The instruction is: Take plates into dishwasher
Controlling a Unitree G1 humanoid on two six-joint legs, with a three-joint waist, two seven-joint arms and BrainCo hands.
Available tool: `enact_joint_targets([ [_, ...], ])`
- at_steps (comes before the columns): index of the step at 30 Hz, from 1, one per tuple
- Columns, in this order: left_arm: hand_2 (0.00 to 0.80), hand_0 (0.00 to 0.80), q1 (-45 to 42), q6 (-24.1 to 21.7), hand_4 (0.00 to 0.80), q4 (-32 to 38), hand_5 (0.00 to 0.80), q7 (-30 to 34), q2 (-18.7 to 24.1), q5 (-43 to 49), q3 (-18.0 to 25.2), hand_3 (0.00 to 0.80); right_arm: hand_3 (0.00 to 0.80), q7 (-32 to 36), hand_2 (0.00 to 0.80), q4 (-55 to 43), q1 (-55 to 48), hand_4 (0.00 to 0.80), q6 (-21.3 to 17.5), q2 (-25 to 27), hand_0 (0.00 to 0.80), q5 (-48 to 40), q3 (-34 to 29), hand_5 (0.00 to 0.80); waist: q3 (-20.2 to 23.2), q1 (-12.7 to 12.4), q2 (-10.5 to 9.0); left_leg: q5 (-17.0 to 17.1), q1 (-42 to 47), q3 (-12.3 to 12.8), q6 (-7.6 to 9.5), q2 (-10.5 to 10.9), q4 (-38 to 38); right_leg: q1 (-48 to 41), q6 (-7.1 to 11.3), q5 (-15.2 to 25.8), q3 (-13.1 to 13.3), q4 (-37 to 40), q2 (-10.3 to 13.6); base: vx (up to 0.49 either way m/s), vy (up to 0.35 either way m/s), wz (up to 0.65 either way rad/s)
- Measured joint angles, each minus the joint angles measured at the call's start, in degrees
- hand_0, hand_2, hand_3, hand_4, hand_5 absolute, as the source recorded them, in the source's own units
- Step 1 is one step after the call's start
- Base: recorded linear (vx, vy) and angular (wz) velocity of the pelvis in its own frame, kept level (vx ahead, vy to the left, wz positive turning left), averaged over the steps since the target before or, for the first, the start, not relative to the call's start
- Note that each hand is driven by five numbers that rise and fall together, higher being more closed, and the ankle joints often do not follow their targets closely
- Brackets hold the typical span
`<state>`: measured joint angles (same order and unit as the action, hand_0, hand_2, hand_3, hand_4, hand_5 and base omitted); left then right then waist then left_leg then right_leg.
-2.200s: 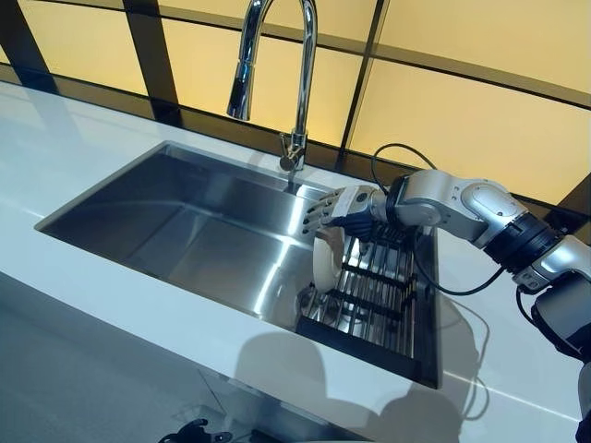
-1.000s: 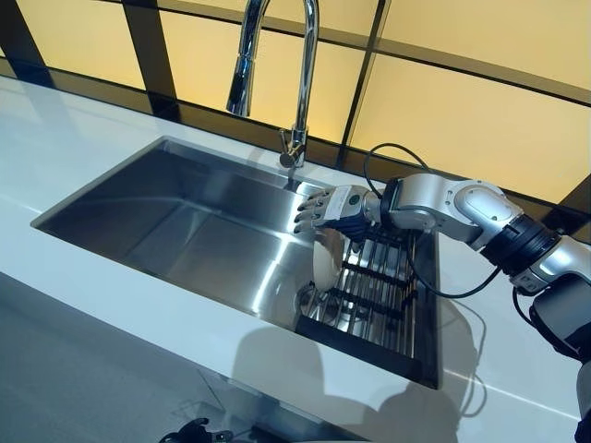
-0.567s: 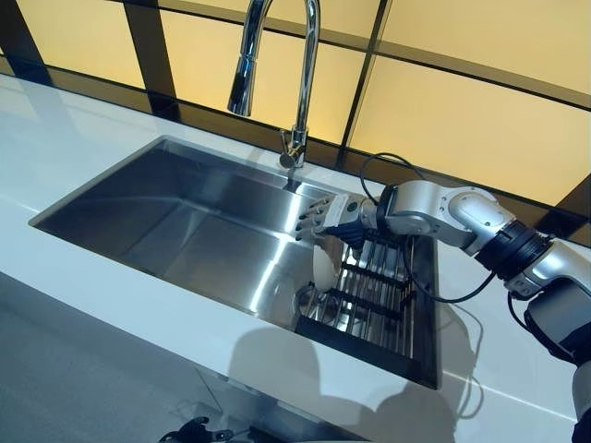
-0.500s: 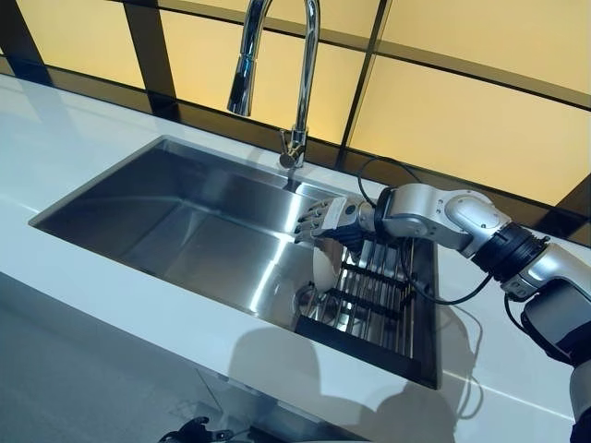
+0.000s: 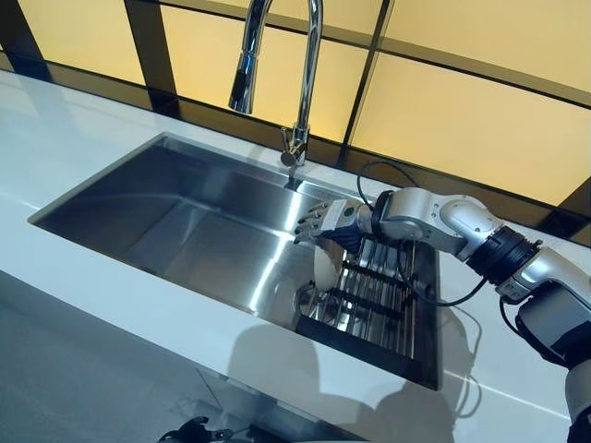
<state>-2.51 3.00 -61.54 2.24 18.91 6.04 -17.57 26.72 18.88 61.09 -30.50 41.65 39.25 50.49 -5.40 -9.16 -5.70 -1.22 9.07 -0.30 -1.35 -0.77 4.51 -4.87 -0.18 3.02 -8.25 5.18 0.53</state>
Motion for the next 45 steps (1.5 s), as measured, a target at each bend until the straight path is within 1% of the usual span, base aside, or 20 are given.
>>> enact_joint_targets([
  [1, 0.0, 0.0, 0.1, 0.0, 0.0, 0.0, 0.0, 0.0, 0.1, 0.0, 0.0, 0.0, 0.502, -0.3, 0.502, 0.0, -0.1, 0.502, 0.0, -0.1, 0.502, 0.0, 0.0, 0.502, -0.4, 0.0, -0.04, 0.0, 0.0, 0.0, 0.0, 0.0, 0.0, 0.0, 0.0, 0.0, 0.0, 0.0, 0.0, 0.0, 0.0, 0.0],
  [3, 0.0, 0.0, 0.3, 0.0, 0.0, 0.0, 0.0, 0.0, 0.1, 0.0, 0.0, 0.0, 0.725, -1.1, 0.725, -0.3, -0.1, 0.725, 0.6, -0.2, 0.725, 0.0, -0.1, 0.725, -0.5, -0.1, -0.08, 0.0, -0.2, -0.1, 0.0, 0.0, 0.0, 0.1, 0.0, 0.0, 0.0, 0.0, 0.0, 0.0, 0.0, 0.0],
  [4, 0.0, 0.0, 0.4, 0.0, 0.0, 0.0, 0.0, 0.0, 0.1, 0.0, 0.0, 0.0, 0.8, -1.0, 0.8, -0.1, -0.1, 0.8, 0.6, -0.2, 0.8, 0.0, -0.1, 0.8, -0.5, -0.2, -0.09, 0.0, -0.2, -0.1, 0.0, 0.0, 0.0, 0.1, 0.0, 0.0, 0.0, 0.0, 0.0, 0.0, 0.0, 0.0],
  [12, 0.0, 0.0, 0.6, 0.0, 0.0, 0.0, 0.0, 0.0, 0.3, 0.0, -0.5, 0.0, 0.8, -0.6, 0.8, 0.5, -0.5, 0.8, 0.6, 0.3, 0.8, 0.1, -0.1, 0.8, -0.6, 0.1, -0.09, 0.0, -0.7, -0.1, -0.01, 0.0, -0.2, 0.6, 0.0, 0.0, -0.1, 0.0, 0.0, 0.0, 0.0, 0.0],
  [17, 0.0, 0.0, 1.1, 0.0, 0.0, 0.1, 0.0, 0.0, 0.3, 0.0, -0.4, 0.0, 0.8, -0.6, 0.8, 0.6, -0.7, 0.8, 0.6, 0.3, 0.8, 0.1, 0.0, 0.8, -2.0, 0.1, -0.15, 0.1, -0.8, -0.2, -0.09, 0.0, -0.2, 0.7, -0.01, 0.0, -0.1, 0.0, -0.1, 0.0, 0.0, 0.0],
  [20, 0.0, 0.0, 1.2, 0.0, 0.0, 0.3, 0.0, 0.0, 0.3, 0.0, -0.4, 0.0, 0.8, -0.7, 0.8, 0.6, -0.7, 0.8, 0.6, 0.4, 0.8, 0.1, 0.0, 0.8, -2.1, 0.1, -0.2, 0.1, -0.8, -0.2, -0.08, 0.0, -0.1, 0.8, -0.05, 0.0, -0.1, 0.0, -0.1, 0.0, 0.0, 0.0],
  [28, 0.0, 0.0, 1.2, 0.0, 0.0, 0.5, 0.0, 0.0, 0.3, 0.0, -0.4, 0.0, 0.8, -0.7, 0.8, 0.6, -0.7, 0.8, 0.6, 2.5, 0.8, 0.1, -0.1, 0.8, -2.1, 0.1, -0.21, 0.1, -1.0, -0.2, -0.08, 0.0, 0.0, 1.0, -0.21, 0.1, -0.1, 0.0, -0.1, -0.002, 0.004, 0.0],
  [35, 0.0, 0.0, 1.1, 0.0, 0.0, 0.8, 0.0, 0.1, 0.4, 0.0, -0.4, 0.0, 0.8, -0.7, 0.8, 0.1, -0.7, 0.8, -0.4, 9.5, 0.8, 1.7, -0.2, 0.8, -2.1, 0.3, -0.28, 0.1, -0.7, 0.1, -0.07, 0.0, 0.1, 0.9, -0.21, 0.2, 0.3, 0.0, 0.0, -0.012, 0.061, -0.01],
  [39, 0.0, 0.0, 1.0, -0.2, 0.0, 0.8, 0.0, 0.2, 0.4, 0.0, -0.4, 0.0, 0.8, -1.4, 0.8, -0.5, -0.7, 0.8, -0.8, 13.5, 0.8, 3.9, -0.6, 0.8, -2.1, 0.9, -0.31, 0.1, -0.5, 0.5, -0.02, 0.0, 0.3, 1.0, -0.18, 0.3, 1.1, -0.2, -0.1, -0.027, 0.095, -0.09],
  [42, 0.0, 0.0, 0.6, -0.6, 0.0, 0.8, 0.0, 0.2, 0.4, 0.0, -0.4, 0.0, 0.8, -3.6, 0.8, -1.0, -0.6, 0.8, -1.1, 14.8, 0.8, 5.8, -1.9, 0.8, -2.0, 2.3, -0.33, 0.0, -0.2, 1.7, 0.04, 0.1, 0.3, 1.1, -0.09, 0.5, 1.8, -0.2, -0.1, -0.025, 0.125, -0.14],
  [43, 0.0, 0.0, 0.6, -0.8, 0.0, 0.8, 0.0, 0.2, 0.4, 0.0, -0.4, 0.0, 0.8, -4.4, 0.8, -1.5, -0.6, 0.8, -1.7, 15.6, 0.8, 6.4, -2.4, 0.8, -2.0, 2.4, -0.31, 0.0, 0.1, 2.0, 0.08, 0.1, 0.3, 1.0, -0.07, 0.6, 2.4, -0.2, -0.1, -0.03, 0.125, -0.23],
  [45, 0.0, 0.0, 0.6, -1.1, 0.0, 0.8, 0.0, 0.2, 0.4, 0.0, -0.4, 0.0, 0.8, -6.9, 0.8, -2.7, -0.4, 0.8, -2.1, 17.5, 0.8, 7.7, -3.3, 0.8, -1.9, 3.6, -0.28, -0.1, 0.3, 2.9, 0.27, 0.1, 0.3, 1.1, 0.1, 0.8, 3.1, -0.3, -0.2, -0.032, 0.115, -0.22],
])
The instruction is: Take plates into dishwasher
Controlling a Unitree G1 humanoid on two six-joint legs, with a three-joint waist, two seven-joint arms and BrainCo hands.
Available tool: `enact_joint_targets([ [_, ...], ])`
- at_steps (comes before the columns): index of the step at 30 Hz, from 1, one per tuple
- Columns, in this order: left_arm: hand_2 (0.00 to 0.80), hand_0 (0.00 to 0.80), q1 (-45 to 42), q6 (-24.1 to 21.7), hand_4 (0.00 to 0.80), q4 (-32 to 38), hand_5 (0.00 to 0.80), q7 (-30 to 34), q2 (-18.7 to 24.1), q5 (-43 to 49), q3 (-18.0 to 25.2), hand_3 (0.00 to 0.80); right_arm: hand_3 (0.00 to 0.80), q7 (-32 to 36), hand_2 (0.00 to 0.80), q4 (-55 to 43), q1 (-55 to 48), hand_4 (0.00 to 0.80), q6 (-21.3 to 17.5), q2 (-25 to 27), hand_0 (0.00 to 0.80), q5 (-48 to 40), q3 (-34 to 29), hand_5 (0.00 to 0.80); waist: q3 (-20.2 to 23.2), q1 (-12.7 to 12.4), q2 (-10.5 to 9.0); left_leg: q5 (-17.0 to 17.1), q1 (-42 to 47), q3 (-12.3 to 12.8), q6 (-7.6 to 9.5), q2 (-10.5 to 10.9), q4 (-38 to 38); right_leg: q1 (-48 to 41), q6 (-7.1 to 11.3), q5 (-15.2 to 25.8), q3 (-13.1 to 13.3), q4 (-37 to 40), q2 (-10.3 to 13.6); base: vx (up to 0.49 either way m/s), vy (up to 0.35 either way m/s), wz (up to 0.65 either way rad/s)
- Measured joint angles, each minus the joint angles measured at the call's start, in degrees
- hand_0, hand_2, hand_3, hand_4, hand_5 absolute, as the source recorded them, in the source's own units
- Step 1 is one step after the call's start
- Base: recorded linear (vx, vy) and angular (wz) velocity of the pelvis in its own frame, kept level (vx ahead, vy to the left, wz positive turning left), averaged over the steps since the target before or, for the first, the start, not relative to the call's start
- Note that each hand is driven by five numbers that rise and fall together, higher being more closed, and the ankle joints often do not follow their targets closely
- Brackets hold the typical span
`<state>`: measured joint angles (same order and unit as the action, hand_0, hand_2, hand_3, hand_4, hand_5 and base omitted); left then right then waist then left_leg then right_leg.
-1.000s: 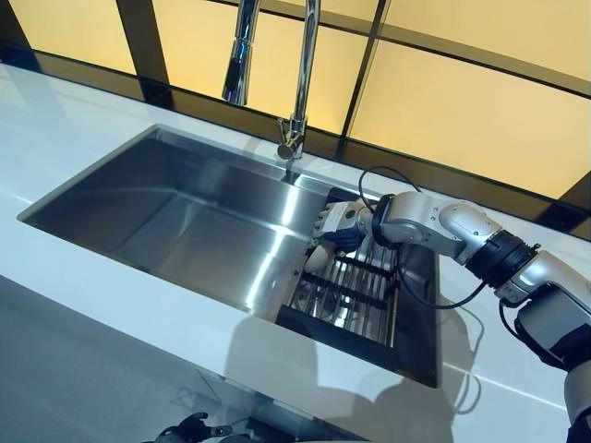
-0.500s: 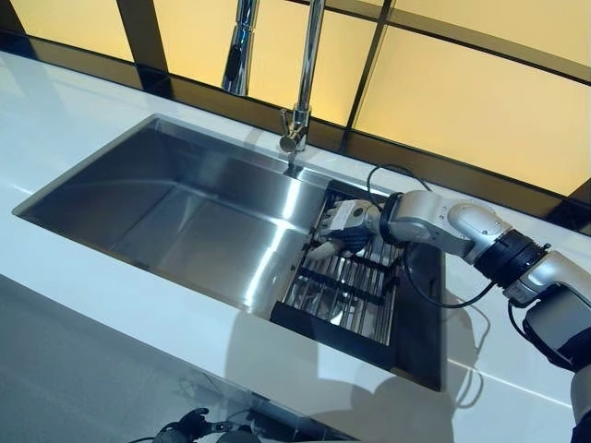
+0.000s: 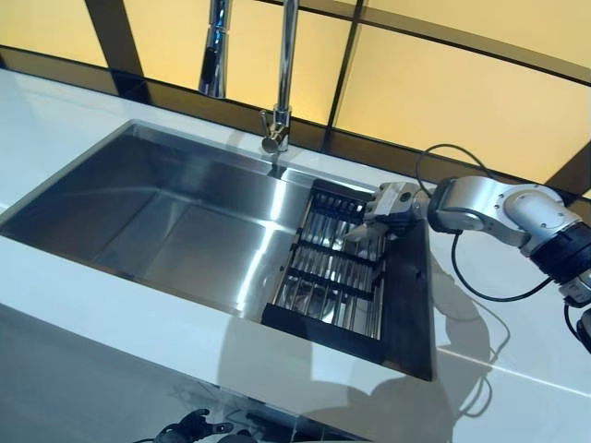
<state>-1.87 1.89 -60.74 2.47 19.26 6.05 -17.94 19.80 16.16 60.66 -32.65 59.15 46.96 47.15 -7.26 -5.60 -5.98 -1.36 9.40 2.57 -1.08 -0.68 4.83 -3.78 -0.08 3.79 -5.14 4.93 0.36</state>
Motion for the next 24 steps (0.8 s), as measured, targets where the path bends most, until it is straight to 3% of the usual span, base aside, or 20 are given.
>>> enact_joint_targets([
  [5, 0.0, 0.0, -0.1, -0.1, 0.0, 0.0, 0.0, 0.0, 0.0, 0.0, 0.0, 0.0, 0.8, -6.3, 0.8, -2.3, -0.1, 0.8, -0.7, 5.6, 0.8, 2.4, -4.1, 0.8, 0.1, 2.3, 0.08, -0.3, 0.7, 2.2, 0.4, 0.4, 0.0, 0.4, 0.26, 0.8, 2.6, -0.1, 0.0, -0.062, 0.125, -0.25],
  [8, 0.0, 0.0, -0.2, -0.2, 0.0, -0.1, 0.0, -0.1, 0.0, -0.1, 0.1, 0.0, 0.8, -10.2, 0.8, -2.9, -0.9, 0.8, 1.1, 8.5, 0.8, 1.3, -7.5, 0.8, 0.7, 3.7, 0.18, -0.4, 0.9, 3.9, 0.69, 0.7, 0.0, 1.3, 0.69, 1.1, 4.2, -0.6, 0.0, -0.099, 0.141, -0.31],
  [16, 0.0, 0.0, -1.5, -1.3, 0.0, -1.2, 0.0, 0.2, 0.6, 0.0, 1.3, 0.0, 0.8, -21.7, 0.8, -6.1, -21.3, 0.8, 9.4, 16.7, 0.8, -13.3, -30.4, 0.8, 0.8, 8.6, -0.03, -0.7, 0.9, 8.2, 2.21, 1.8, 0.0, 4.5, 1.91, 2.1, 6.3, -3.6, 0.7, -0.1, 0.107, -0.29],
  [17, 0.0, 0.0, -1.8, -1.4, 0.0, -1.4, 0.0, 0.3, 0.8, 0.0, 1.3, 0.0, 0.8, -22.1, 0.8, -6.0, -24.0, 0.8, 10.1, 17.1, 0.8, -14.9, -33.2, 0.8, 0.8, 9.4, -0.03, -0.7, 0.9, 8.9, 2.37, 1.8, 0.0, 4.9, 2.59, 2.5, 6.3, -3.6, 0.8, -0.071, 0.043, -0.39],
  [19, 0.0, 0.0, -2.4, -1.4, 0.0, -1.9, 0.0, 0.3, 1.3, 0.1, 1.3, 0.0, 0.8, -23.0, 0.8, -6.0, -29.5, 0.8, 11.6, 17.4, 0.8, -18.0, -38.7, 0.8, 0.7, 9.9, -0.04, -0.8, 0.9, 11.8, 2.6, 1.6, 0.0, 6.1, 5.77, 2.4, 6.1, -3.6, 0.9, -0.091, 0.036, -0.61],
  [20, 0.0, 0.0, -2.5, -1.4, 0.0, -2.4, 0.0, 0.4, 1.4, 0.3, 1.3, 0.0, 0.8, -23.3, 0.8, -6.0, -31.8, 0.8, 12.0, 17.4, 0.8, -18.7, -41.0, 0.8, 0.5, 10.3, 0.09, -0.9, 1.0, 13.2, 2.7, 1.5, 0.0, 6.8, 6.43, 1.6, 4.3, -4.2, 1.4, -0.121, 0.027, -0.72],
  [22, 0.0, 0.0, -3.0, -1.2, 0.0, -3.6, 0.0, 0.4, 1.8, 1.5, 1.4, 0.0, 0.8, -24.1, 0.8, -6.2, -36.1, 0.8, 12.8, 17.4, 0.8, -19.7, -45.0, 0.8, 0.3, 11.3, -0.15, -1.2, 1.0, 15.7, 2.89, 1.6, 0.1, 9.0, 7.3, 1.2, 1.1, -6.8, 3.8, -0.153, 0.009, -0.64],
  [24, 0.0, 0.0, -3.7, -1.1, 0.0, -3.6, 0.0, 0.4, 1.9, 2.1, 1.3, 0.0, 0.8, -24.1, 0.8, -6.3, -38.9, 0.8, 13.4, 17.6, 0.8, -20.4, -47.5, 0.8, 0.1, 12.8, -0.32, -1.3, 0.8, 17.1, 2.71, 1.8, 0.0, 10.0, 7.01, 2.2, 0.9, -6.6, 3.6, -0.161, -0.033, -0.41],
])
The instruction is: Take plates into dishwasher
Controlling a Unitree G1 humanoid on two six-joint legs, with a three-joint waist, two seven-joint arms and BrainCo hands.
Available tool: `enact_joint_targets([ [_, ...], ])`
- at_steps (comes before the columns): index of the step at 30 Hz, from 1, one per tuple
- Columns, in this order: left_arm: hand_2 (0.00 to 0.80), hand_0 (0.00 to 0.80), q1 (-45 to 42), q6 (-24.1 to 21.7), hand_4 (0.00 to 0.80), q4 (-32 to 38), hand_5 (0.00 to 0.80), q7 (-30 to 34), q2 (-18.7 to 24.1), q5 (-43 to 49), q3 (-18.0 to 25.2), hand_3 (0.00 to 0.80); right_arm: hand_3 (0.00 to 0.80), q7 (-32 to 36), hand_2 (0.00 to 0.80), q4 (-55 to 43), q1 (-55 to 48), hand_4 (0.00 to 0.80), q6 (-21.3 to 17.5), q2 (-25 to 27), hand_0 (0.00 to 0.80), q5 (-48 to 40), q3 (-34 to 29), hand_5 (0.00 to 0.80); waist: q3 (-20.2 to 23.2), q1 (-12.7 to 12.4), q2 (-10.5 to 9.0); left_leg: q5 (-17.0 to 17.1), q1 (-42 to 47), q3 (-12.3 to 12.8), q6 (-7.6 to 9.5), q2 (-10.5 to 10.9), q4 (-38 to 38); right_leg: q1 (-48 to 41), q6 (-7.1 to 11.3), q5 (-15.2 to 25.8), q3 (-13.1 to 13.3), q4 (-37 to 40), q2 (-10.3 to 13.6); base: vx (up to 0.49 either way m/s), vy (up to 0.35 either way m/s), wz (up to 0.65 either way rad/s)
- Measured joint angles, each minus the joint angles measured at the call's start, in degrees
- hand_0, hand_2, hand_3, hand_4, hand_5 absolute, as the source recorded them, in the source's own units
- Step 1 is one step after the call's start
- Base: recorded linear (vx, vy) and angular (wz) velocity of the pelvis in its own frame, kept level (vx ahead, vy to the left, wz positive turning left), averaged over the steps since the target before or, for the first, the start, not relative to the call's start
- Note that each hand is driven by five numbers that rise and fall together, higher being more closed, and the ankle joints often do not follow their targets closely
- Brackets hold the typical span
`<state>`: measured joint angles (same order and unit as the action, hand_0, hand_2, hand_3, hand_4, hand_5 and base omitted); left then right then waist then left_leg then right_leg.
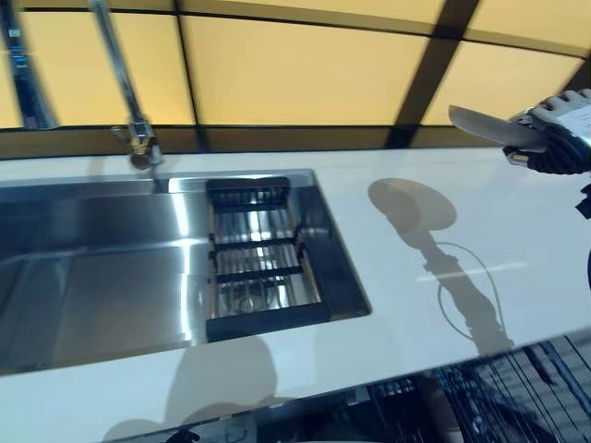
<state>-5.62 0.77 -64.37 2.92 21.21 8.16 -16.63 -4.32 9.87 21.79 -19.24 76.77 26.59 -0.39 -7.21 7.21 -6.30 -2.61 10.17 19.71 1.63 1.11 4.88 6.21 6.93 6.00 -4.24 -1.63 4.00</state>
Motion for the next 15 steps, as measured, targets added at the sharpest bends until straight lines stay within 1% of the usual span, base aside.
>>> enact_joint_targets([
  [1, 0.0, 0.0, -0.2, 0.0, 0.0, 0.0, 0.0, 0.1, -0.2, 0.0, -0.1, 0.0, 0.8, 0.0, 0.8, 0.0, -2.0, 0.8, 0.6, 0.3, 0.8, -0.9, -1.8, 0.8, -0.3, 1.3, 0.16, 0.2, 0.0, 0.6, -0.34, 0.1, 0.0, 0.0, 0.66, 0.4, 0.5, 0.8, -0.3, -0.158, -0.06, -0.26],
  [2, 0.0, 0.0, -0.6, 0.1, 0.0, 0.0, 0.0, 0.2, -0.3, 0.0, -0.1, 0.0, 0.8, 0.0, 0.8, 0.1, -4.2, 0.8, 1.0, 0.3, 0.8, -1.7, -3.4, 0.8, -0.4, 1.4, 0.29, 0.2, -0.3, 1.3, -0.35, -0.2, 0.0, -0.3, 1.27, 0.1, 0.4, 2.6, -0.3, -0.145, -0.072, -0.37],
  [3, 0.0, 0.0, -0.8, 0.1, 0.0, 0.0, 0.0, 0.5, -0.4, 0.0, -0.1, 0.0, 0.8, 0.0, 0.8, 0.6, -5.9, 0.8, 1.2, 0.2, 0.8, -2.4, -4.6, 0.8, -0.3, 1.5, 1.39, 0.3, -0.8, 2.5, -0.43, -0.9, 0.0, -0.3, 1.3, -1.0, -0.5, 2.7, -0.5, -0.152, -0.087, -0.45],
  [5, 0.0, 0.0, -0.4, 0.1, 0.0, 0.0, 0.0, 0.5, -0.5, -0.1, -0.1, 0.0, 0.8, 0.0, 0.8, 0.5, -9.5, 0.8, 1.4, 0.2, 0.8, -3.3, -6.8, 0.8, -0.9, 1.8, 2.86, 0.5, -1.7, 7.7, -0.54, -3.4, -0.3, 3.9, 0.02, -2.0, -4.1, -9.5, -1.5, -0.159, -0.131, -0.23],
  [6, 0.0, 0.0, -0.1, 0.0, 0.0, 0.0, 0.0, 0.5, -0.5, -0.1, -0.1, 0.0, 0.8, 0.0, 0.8, 0.6, -10.5, 0.8, 1.5, 0.2, 0.8, -3.4, -7.4, 0.8, -1.1, 2.1, 3.42, 0.6, -2.0, 9.0, -0.74, -4.4, -0.5, 4.7, -0.46, -4.4, -4.6, -14.4, -2.2, -0.118, -0.128, 0.18],
  [7, 0.0, 0.0, 0.2, 0.0, 0.0, -0.1, 0.0, 0.5, -0.7, -0.2, -0.1, 0.0, 0.8, 0.0, 0.8, 0.5, -10.8, 0.8, 1.6, 0.1, 0.8, -3.6, -7.8, 0.8, -1.2, 2.5, 3.7, 0.7, -2.0, 10.3, -0.91, -5.0, -0.7, 4.7, -0.23, -6.3, -5.2, -17.4, -2.3, -0.092, -0.11, 0.27],
  [8, 0.0, 0.0, 0.2, 0.0, 0.0, -0.1, 0.0, 0.5, -0.9, -0.2, -0.2, 0.0, 0.8, 0.0, 0.8, 0.5, -10.8, 0.8, 1.6, 0.1, 0.8, -3.6, -7.8, 0.8, -1.2, 2.6, 3.96, 0.6, -2.0, 10.4, -0.82, -5.2, -0.7, 4.5, -0.31, -7.0, -5.8, -18.4, -2.3, -0.127, -0.196, 0.41],
  [9, 0.0, 0.0, 0.7, -0.2, 0.0, 0.1, 0.0, 0.5, -1.3, -0.3, -0.2, 0.0, 0.8, 0.0, 0.8, 0.4, -10.8, 0.8, 1.7, 0.2, 0.8, -3.8, -8.1, 0.8, -0.9, 2.4, 4.18, 0.6, -2.0, 10.2, -0.98, -5.4, -1.0, 4.0, -0.86, -8.1, -6.1, -19.0, -2.2, -0.115, -0.217, 0.35],
  [10, 0.0, 0.0, 0.9, -0.2, 0.0, 0.1, 0.0, 0.4, -1.5, -0.5, -0.3, 0.0, 0.8, 0.0, 0.8, 0.4, -10.8, 0.8, 1.7, 0.2, 0.8, -3.9, -8.1, 0.8, -0.7, 2.3, 4.42, 0.8, -2.3, 10.4, -1.2, -5.6, -1.0, 3.9, -0.97, -8.8, -6.4, -19.4, -2.2, -0.138, -0.293, 0.55],
  [11, 0.0, 0.0, 1.8, -0.5, 0.0, 0.1, 0.0, 0.4, -1.9, -0.6, -0.3, 0.0, 0.8, 0.0, 0.8, 0.6, -10.8, 0.8, 1.8, 0.2, 0.8, -4.5, -7.9, 0.8, 0.1, 1.7, 5.33, 1.2, -3.5, 11.9, -1.81, -6.7, -1.5, 4.6, -1.16, -11.4, -7.4, -23.0, -2.2, -0.106, -0.267, 0.65],
  [12, 0.0, 0.0, 2.3, -0.6, 0.0, 0.2, 0.0, 0.4, -2.2, -0.9, -0.3, 0.0, 0.8, 0.0, 0.8, 0.8, -10.8, 0.8, 1.9, 0.2, 0.8, -4.9, -7.8, 0.8, 0.3, 1.6, 5.6, 1.3, -3.9, 12.5, -2.07, -7.1, -2.3, 4.4, -1.17, -12.9, -7.6, -24.6, -2.2, -0.052, -0.315, 0.78],
  [13, 0.0, 0.0, 2.7, -0.7, 0.0, 0.7, 0.0, 0.4, -2.1, -1.3, -0.4, 0.0, 0.8, 0.0, 0.8, 1.0, -10.9, 0.8, 1.9, 0.0, 0.8, -5.0, -7.8, 0.8, 1.1, 1.5, 4.89, 1.3, -4.2, 12.8, -2.5, -6.5, -3.1, 3.4, -1.36, -11.7, -7.9, -22.0, -1.7, -0.031, -0.321, 0.41],
  [14, 0.0, 0.0, 2.6, -1.1, 0.0, 0.8, 0.0, 0.4, -1.7, -1.8, -0.3, 0.0, 0.8, 0.0, 0.8, 1.5, -10.7, 0.8, 1.9, -1.3, 0.8, -5.5, -7.7, 0.8, 2.5, -0.7, 3.2, 0.8, -4.8, 11.1, -3.01, -5.0, -3.7, 1.0, -1.06, -12.4, -6.6, -15.2, -2.7, -0.007, -0.333, -0.28],
  [15, 0.0, 0.0, 2.6, -1.3, 0.0, 0.9, 0.0, 0.3, -1.0, -2.3, -0.2, 0.0, 0.8, 0.0, 0.8, 1.9, -10.4, 0.8, 1.9, -2.8, 0.8, -6.1, -7.6, 0.8, 3.2, -3.5, 2.58, 0.9, -4.9, 8.4, -3.19, -4.8, -3.1, -1.2, -1.56, -11.6, -3.7, -8.5, -4.2, -0.056, -0.364, -0.83],
])
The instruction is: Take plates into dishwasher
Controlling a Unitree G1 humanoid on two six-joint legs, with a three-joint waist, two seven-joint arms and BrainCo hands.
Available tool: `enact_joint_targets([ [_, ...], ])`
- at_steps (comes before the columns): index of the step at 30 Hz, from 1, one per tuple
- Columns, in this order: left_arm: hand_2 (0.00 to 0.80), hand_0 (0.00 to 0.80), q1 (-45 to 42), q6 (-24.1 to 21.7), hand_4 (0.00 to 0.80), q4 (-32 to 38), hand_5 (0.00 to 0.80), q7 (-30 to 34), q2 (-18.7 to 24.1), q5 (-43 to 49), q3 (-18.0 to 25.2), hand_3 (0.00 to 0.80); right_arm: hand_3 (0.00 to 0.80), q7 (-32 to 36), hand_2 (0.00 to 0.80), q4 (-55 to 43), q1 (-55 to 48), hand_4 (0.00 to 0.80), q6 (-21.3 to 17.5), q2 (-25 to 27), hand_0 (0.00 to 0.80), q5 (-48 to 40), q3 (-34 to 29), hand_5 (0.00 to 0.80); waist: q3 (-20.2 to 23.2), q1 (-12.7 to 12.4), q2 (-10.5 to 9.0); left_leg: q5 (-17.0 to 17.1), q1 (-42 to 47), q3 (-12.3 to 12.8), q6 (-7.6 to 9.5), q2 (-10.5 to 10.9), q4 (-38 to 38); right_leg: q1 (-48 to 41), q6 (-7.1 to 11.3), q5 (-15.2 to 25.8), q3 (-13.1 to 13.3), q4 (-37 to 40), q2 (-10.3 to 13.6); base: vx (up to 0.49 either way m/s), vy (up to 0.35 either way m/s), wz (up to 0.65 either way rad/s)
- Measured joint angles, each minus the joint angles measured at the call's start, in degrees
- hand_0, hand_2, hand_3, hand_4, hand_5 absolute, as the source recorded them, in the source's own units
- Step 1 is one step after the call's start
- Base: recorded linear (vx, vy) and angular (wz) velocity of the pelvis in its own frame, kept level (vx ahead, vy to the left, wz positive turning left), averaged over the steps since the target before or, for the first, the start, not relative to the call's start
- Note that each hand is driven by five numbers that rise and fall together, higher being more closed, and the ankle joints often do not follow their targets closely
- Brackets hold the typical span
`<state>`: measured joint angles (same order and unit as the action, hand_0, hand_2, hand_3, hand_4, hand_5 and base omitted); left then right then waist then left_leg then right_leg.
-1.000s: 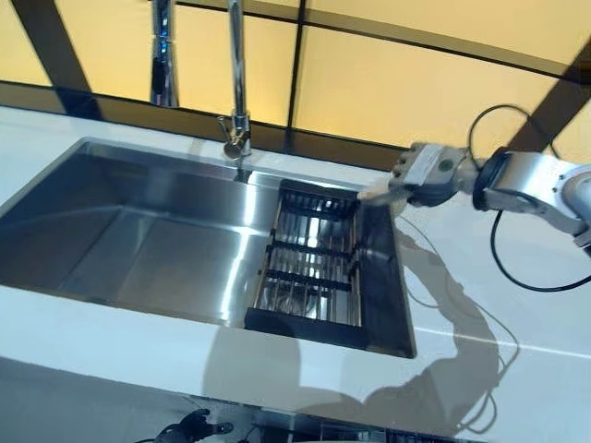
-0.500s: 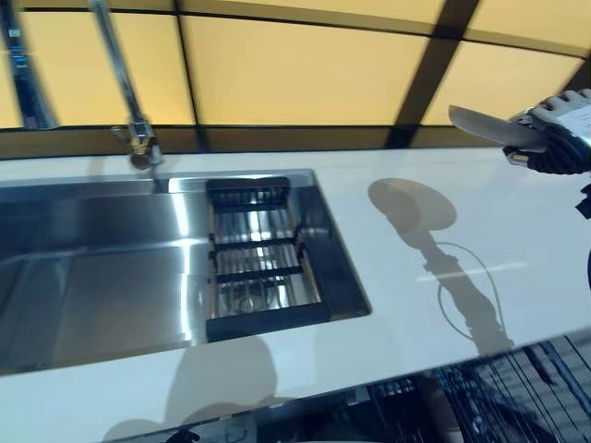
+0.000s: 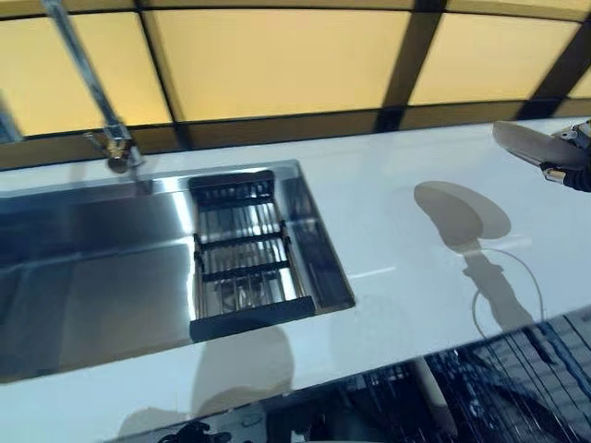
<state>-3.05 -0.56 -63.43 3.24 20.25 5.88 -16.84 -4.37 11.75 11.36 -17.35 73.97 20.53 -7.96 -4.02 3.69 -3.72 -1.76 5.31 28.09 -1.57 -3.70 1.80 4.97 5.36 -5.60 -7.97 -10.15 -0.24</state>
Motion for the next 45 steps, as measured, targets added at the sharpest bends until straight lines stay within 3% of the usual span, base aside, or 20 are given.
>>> enact_joint_targets([
  [1, 0.0, 0.0, -0.1, 0.0, 0.0, 0.1, 0.0, -0.2, 0.6, -0.1, 0.2, 0.0, 0.8, 0.0, 0.8, 0.3, 0.7, 0.8, 0.0, -1.4, 0.8, -0.5, 0.8, 0.8, 0.0, -1.1, -0.18, 0.4, 0.0, -0.7, 0.39, -0.3, 1.7, -1.3, 1.68, 3.0, 1.7, 5.3, -1.5, -0.037, -0.355, -1.04],
  [2, 0.0, 0.0, -0.3, -0.1, 0.0, 0.4, 0.0, -0.4, 1.2, -0.1, 0.3, 0.0, 0.8, 0.0, 0.8, 0.8, 0.9, 0.8, 0.0, -3.6, 0.8, -1.4, 1.0, 0.8, 0.1, -1.6, 0.6, 2.0, 0.1, -0.2, -0.34, -2.8, 3.1, -2.0, 4.84, 2.6, 0.1, 8.0, -1.8, -0.096, -0.38, -0.81],
  [3, 0.0, 0.0, -0.3, 0.0, 0.0, 0.3, 0.0, -0.5, 1.2, -0.1, 0.8, 0.0, 0.8, 0.2, 0.8, 1.1, 0.6, 0.8, 0.3, -4.9, 0.8, -2.0, 1.4, 0.8, -0.1, -1.3, 0.35, 2.1, 0.1, 1.4, -0.7, -3.8, 2.6, -1.5, 0.58, 1.0, -2.7, 5.1, -1.1, -0.092, -0.331, -0.51],
  [4, 0.0, 0.0, -0.8, 0.0, 0.0, 0.2, 0.0, -0.7, 1.2, -0.1, 0.8, 0.0, 0.8, 0.2, 0.8, 1.0, -0.4, 0.8, 0.7, -5.2, 0.8, -2.1, 1.4, 0.8, 0.2, -0.9, 0.1, 2.0, 0.6, 3.2, -0.87, -3.7, 2.3, -1.6, -0.94, 0.0, -4.2, 2.7, -0.9, -0.089, -0.306, -0.4],
  [5, 0.0, 0.0, -1.6, -0.4, 0.0, 0.1, 0.0, -0.6, 0.8, -0.1, 0.8, 0.0, 0.8, 0.1, 0.8, 0.9, -0.9, 0.8, 1.5, -6.2, 0.8, -2.5, 1.0, 0.8, 0.7, -1.0, -0.91, 1.2, 1.3, 4.3, -1.27, -2.4, 1.9, -1.8, -1.2, 0.0, -5.5, 2.1, -0.3, -0.016, -0.249, -0.54],
  [6, 0.0, 0.0, -2.6, -0.7, 0.0, -0.5, 0.0, -0.6, 0.9, -0.1, 0.9, 0.0, 0.8, 0.0, 0.8, 0.8, -1.6, 0.8, 2.4, -8.8, 0.8, -3.5, 0.5, 0.8, 1.8, -1.2, -3.21, 0.1, 1.5, 4.1, -1.43, -0.6, 0.9, -2.5, -6.53, 0.7, -4.4, 4.8, 0.3, -0.018, -0.233, -0.71],
  [9, 0.0, 0.0, -4.3, -1.3, 0.0, -0.8, 0.0, -0.7, 0.9, 0.0, 0.9, 0.0, 0.8, 0.1, 0.8, 0.7, -4.4, 0.8, 6.1, -14.9, 0.8, -4.7, 0.2, 0.8, 2.1, -1.4, -3.2, -0.4, 2.1, -1.6, -1.46, -1.3, 1.0, -5.1, -4.9, 5.7, 0.1, 12.7, -1.6, -0.045, -0.192, -0.91],
  [10, 0.0, 0.0, -4.6, -1.3, 0.0, -0.8, 0.0, -0.7, 0.8, 0.0, 1.1, 0.0, 0.8, 0.2, 0.8, 0.7, -5.1, 0.8, 7.5, -16.9, 0.8, -5.8, -0.3, 0.8, 2.0, -1.3, -2.99, -0.3, 2.1, -1.8, -1.51, -1.8, 1.3, -5.2, -4.37, 6.1, -0.7, 14.6, -1.5, -0.063, -0.147, -0.91],
  [12, 0.0, 0.0, -4.9, -1.3, 0.0, -1.3, 0.0, -0.9, 0.0, 0.1, 1.0, 0.0, 0.8, 0.2, 0.8, 0.8, -5.7, 0.8, 10.6, -20.5, 0.8, -8.6, -0.8, 0.8, 1.3, -1.4, -1.99, -0.4, 2.9, -1.4, -1.64, -2.0, 1.6, -5.1, -5.46, 6.0, -5.0, 15.1, -0.3, -0.058, -0.132, -0.91],
  [14, 0.0, 0.0, -5.3, -1.3, 0.0, -2.0, 0.0, -1.0, -1.2, 0.1, 1.1, 0.0, 0.8, 0.2, 0.8, 0.7, -7.2, 0.8, 13.2, -23.3, 0.8, -11.5, -1.4, 0.8, 0.9, -0.6, -1.34, -0.7, 3.6, -1.7, -1.64, -1.1, 1.8, -5.0, -6.35, 9.7, -3.9, 15.3, 0.3, -0.049, -0.108, -0.57],
  [17, 0.0, 0.0, -5.0, -1.4, 0.0, -2.0, 0.0, -1.0, -2.8, 0.1, 1.1, 0.0, 0.8, -0.7, 0.8, 1.0, -7.9, 0.8, 16.4, -26.9, 0.8, -15.4, -3.0, 0.8, -0.4, 0.8, 0.57, -1.1, 3.9, -1.6, -1.37, -1.1, 1.8, -4.6, -5.66, 10.4, -2.1, 15.3, 0.1, -0.04, -0.081, -0.29],
  [20, 0.0, 0.0, -4.5, -1.8, 0.0, -1.8, 0.0, -1.1, -4.2, 0.1, 1.1, 0.0, 0.8, -1.2, 0.8, 3.4, -9.9, 0.8, 17.5, -29.3, 0.8, -19.6, -3.6, 0.8, -1.3, 2.4, 1.88, -1.4, 3.8, -0.5, -1.68, -1.2, 1.7, -3.7, -5.9, 10.2, -2.0, 15.3, 0.2, -0.03, -0.049, -0.22],
  [23, 0.0, 0.0, -4.2, -2.1, 0.0, -1.3, 0.0, -1.2, -4.9, 0.1, 1.1, 0.0, 0.8, -1.4, 0.8, 4.6, -12.0, 0.8, 17.6, -32.0, 0.8, -20.3, -3.7, 0.8, -2.0, 2.3, 3.18, -1.1, 3.3, 1.9, -2.07, -1.8, 1.4, -0.8, -6.9, 8.7, -4.0, 10.3, 1.0, -0.025, -0.024, -0.41],
  [28, 0.0, 0.0, -4.1, -2.1, 0.0, -1.7, 0.0, -1.1, -5.6, 0.1, 0.8, 0.0, 0.8, -1.6, 0.8, 6.7, -15.8, 0.8, 17.5, -33.8, 0.8, -20.0, -3.7, 0.8, -2.9, 3.4, 3.86, -1.0, 2.1, -1.6, -2.03, -2.1, -1.1, -2.5, -7.45, 11.5, -0.7, 15.2, 0.4, -0.012, -0.004, -0.26],
  [32, 0.0, 0.0, -3.2, -2.1, 0.0, -1.7, 0.0, -1.1, -5.8, 0.1, 0.1, 0.0, 0.8, -2.1, 0.8, 9.1, -16.1, 0.8, 17.1, -33.8, 0.8, -18.7, -3.7, 0.8, -3.9, 5.1, 5.15, -1.4, 2.2, -1.9, -1.87, -2.3, 0.4, -2.2, -7.35, 11.6, -1.6, 15.3, 0.1, -0.01, 0.021, 0.07],
  [45, 0.0, 0.0, -1.5, -2.0, 0.0, -0.6, 0.0, -0.3, -6.0, 0.1, -2.0, 0.0, 0.8, -2.2, 0.8, 10.0, -12.6, 0.8, 13.7, -32.3, 0.8, -10.3, 1.1, 0.8, -6.4, 4.8, 7.24, -1.0, 0.8, -2.4, -2.11, -2.0, 0.7, -0.6, -7.18, 12.1, -2.4, 15.3, 0.7, -0.022, 0.015, 0.0],
])
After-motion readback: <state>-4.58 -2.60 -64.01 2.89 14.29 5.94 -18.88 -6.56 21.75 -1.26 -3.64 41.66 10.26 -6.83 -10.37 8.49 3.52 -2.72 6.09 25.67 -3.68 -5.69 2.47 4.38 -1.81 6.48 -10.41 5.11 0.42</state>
